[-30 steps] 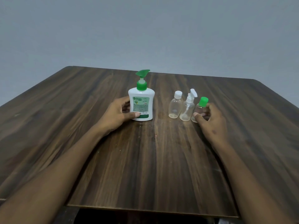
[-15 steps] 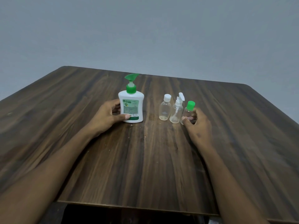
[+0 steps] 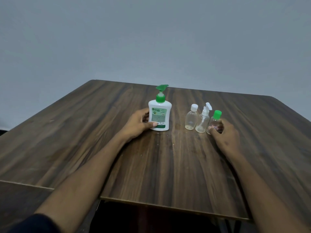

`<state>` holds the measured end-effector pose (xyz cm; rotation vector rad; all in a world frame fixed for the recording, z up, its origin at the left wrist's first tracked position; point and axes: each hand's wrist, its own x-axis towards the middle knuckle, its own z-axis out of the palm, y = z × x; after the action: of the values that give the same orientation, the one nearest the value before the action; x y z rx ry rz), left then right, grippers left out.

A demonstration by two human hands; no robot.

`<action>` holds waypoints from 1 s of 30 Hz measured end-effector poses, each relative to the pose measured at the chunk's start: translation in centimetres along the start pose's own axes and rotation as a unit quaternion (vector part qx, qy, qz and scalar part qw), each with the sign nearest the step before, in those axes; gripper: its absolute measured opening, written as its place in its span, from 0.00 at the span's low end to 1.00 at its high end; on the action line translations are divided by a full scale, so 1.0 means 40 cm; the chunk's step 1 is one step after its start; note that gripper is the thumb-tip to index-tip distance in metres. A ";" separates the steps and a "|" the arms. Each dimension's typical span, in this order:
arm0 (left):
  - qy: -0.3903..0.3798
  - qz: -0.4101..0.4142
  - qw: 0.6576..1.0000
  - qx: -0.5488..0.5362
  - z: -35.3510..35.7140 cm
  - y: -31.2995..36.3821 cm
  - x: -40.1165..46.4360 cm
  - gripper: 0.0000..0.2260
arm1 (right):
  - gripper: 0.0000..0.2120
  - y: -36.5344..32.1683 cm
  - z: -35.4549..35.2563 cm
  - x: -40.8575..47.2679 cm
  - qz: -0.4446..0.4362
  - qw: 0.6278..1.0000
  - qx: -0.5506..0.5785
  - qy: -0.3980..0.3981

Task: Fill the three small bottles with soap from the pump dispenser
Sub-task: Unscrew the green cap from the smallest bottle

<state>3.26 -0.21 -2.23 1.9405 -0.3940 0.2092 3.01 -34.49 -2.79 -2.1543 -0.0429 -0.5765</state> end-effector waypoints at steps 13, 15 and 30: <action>-0.004 -0.026 1.000 -0.012 -0.045 -0.015 -0.020 0.21 | 0.07 -0.008 -0.012 -0.012 0.039 0.998 -0.004 0.050; -0.004 -0.034 0.999 0.000 -0.062 -0.020 -0.026 0.21 | 0.07 -0.009 -0.012 -0.013 0.047 0.997 0.001 0.053; 0.173 0.106 0.977 0.070 0.011 0.208 -0.210 0.16 | 0.11 -0.181 -0.002 -0.293 -0.066 0.998 0.014 0.012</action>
<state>-7.63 -2.07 2.02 1.9498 -0.3596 0.7202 -9.18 -28.06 -2.18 -2.1277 -0.1803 -0.6733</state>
